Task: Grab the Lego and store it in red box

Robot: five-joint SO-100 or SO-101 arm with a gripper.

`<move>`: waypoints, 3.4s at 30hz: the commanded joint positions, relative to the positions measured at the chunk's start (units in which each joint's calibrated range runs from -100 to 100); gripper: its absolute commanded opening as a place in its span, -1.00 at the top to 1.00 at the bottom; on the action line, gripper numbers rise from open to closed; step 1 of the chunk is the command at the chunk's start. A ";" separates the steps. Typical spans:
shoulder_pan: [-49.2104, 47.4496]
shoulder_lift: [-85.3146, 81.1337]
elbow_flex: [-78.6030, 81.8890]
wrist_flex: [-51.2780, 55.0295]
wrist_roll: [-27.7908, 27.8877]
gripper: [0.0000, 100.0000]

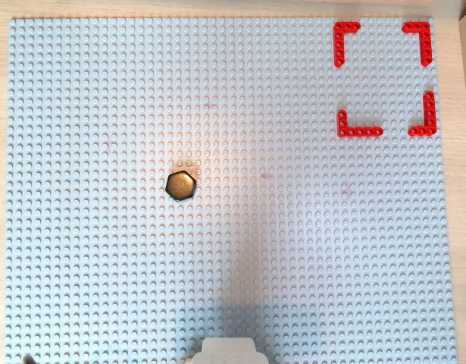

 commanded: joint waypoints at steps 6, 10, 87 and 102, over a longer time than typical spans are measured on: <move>-0.04 -0.51 0.12 -0.02 0.19 0.95; -0.04 -0.51 0.12 -0.02 0.19 0.95; -14.63 52.21 -4.25 -4.58 6.24 0.94; -17.68 54.58 19.75 -25.28 6.18 0.81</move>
